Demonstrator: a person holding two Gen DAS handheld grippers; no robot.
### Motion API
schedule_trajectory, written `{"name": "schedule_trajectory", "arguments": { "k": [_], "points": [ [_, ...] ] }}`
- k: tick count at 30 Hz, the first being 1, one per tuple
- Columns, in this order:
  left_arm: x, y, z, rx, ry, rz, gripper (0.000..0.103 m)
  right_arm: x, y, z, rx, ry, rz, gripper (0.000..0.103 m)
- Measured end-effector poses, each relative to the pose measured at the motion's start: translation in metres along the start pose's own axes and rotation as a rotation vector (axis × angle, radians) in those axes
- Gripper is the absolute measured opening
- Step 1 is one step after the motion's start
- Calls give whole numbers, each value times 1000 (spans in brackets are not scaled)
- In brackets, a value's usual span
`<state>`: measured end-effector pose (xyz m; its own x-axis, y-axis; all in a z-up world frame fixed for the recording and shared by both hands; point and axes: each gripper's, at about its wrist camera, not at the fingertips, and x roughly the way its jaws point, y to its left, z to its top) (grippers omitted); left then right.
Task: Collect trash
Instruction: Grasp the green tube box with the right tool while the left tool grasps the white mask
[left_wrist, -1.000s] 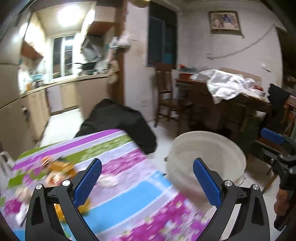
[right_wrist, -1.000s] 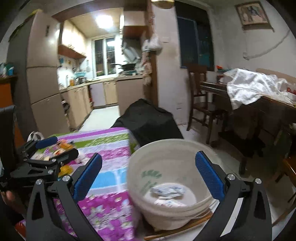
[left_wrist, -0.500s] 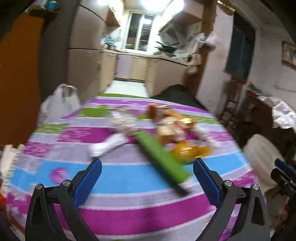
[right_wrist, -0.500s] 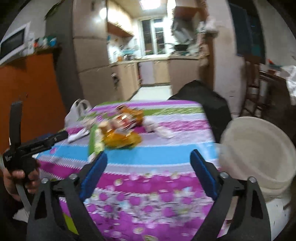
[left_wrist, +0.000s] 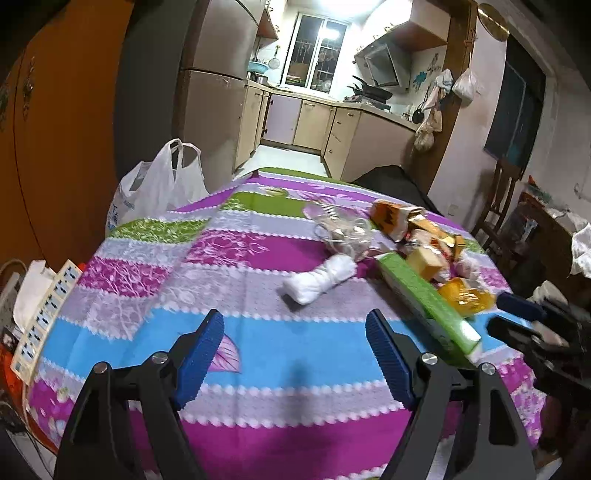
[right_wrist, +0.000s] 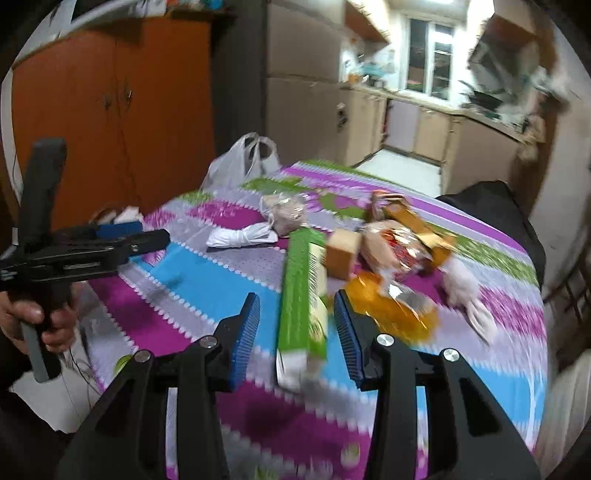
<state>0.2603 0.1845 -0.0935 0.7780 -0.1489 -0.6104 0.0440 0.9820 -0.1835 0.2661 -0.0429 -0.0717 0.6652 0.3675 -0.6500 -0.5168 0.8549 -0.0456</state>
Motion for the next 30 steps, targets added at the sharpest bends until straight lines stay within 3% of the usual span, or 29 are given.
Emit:
{"name": "schedule_trajectory", "arguments": {
  "k": [5,10,11,12,18,23,25,27,29,30],
  "points": [
    [16,11,12,34,46,-41,78,46,13,7,-129,126,-26,40],
    [44,5,27,150,96,-121,78,77,14,-2,-173,219,-84,37],
    [49,2,29,173,100,-137,78,77,11,-2,-150,207,-71,27],
    [57,0,32,202,111,-157,78,78,6,-2,-123,209,-72,24],
    [102,-24,44,361,216,-293,78,22,3,-12,-12,89,0,24],
    [141,-31,46,405,279,-272,77,-42,-9,-38,138,36,58,24],
    [146,-37,46,441,265,-270,76,-57,-23,-54,216,44,41,24],
    [147,-42,45,468,258,-265,65,-70,-34,-67,269,53,-2,24],
    [144,-43,44,461,251,-275,29,-83,-46,-83,333,60,-59,24],
    [143,-43,43,445,252,-282,28,-87,-51,-91,366,66,-100,24]
  ]
}}
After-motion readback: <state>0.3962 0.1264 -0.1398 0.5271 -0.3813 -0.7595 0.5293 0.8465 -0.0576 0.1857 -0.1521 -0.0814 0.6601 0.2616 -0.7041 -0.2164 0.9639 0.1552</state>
